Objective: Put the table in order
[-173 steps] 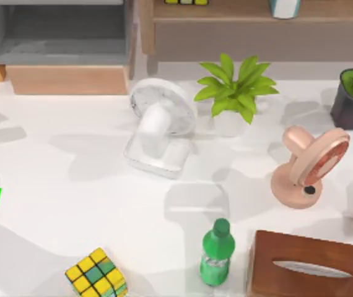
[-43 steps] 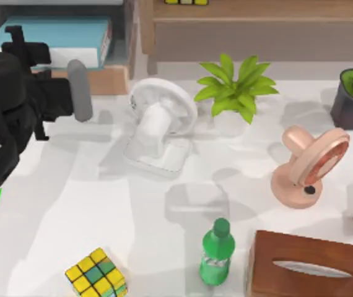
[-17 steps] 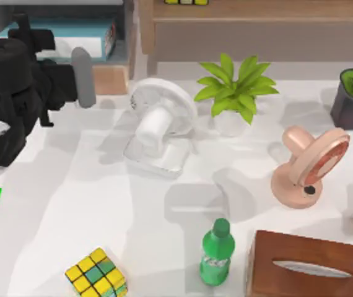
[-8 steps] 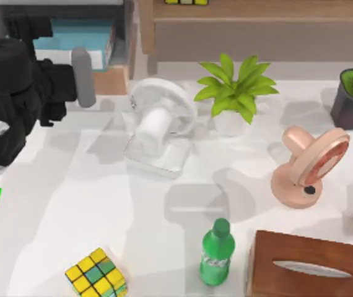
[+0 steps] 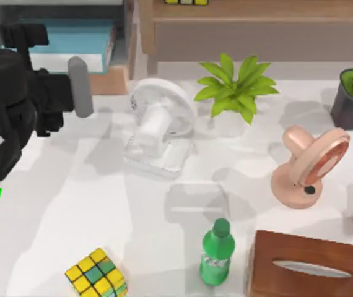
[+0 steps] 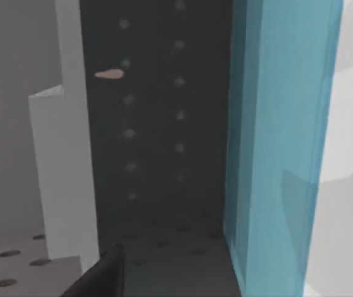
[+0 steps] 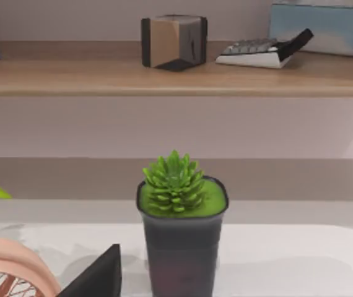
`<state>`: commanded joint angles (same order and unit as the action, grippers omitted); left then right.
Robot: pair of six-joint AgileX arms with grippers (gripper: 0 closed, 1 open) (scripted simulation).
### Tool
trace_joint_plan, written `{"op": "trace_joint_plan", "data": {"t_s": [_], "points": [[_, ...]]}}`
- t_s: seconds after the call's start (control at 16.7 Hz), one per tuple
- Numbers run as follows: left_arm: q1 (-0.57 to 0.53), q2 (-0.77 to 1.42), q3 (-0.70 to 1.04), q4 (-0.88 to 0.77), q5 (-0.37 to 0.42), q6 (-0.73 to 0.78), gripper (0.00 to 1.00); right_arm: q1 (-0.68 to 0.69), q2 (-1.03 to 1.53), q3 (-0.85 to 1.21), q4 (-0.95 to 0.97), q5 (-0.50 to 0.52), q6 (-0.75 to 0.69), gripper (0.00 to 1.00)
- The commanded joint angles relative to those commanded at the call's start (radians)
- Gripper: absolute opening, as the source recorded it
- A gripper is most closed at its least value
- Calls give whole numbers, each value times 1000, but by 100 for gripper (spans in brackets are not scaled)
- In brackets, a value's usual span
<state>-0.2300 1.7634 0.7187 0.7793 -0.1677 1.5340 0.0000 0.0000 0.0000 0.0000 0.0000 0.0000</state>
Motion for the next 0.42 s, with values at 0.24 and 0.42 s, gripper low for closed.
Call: {"op": "trace_joint_plan", "data": {"t_s": [0.24,0.42], "points": [[-13,-62,-81,16,-11,-1,100,0,0,0,0,0,0,100],[-20,-94,-119,27,-20,-2,100,0,0,0,0,0,0,100]]}}
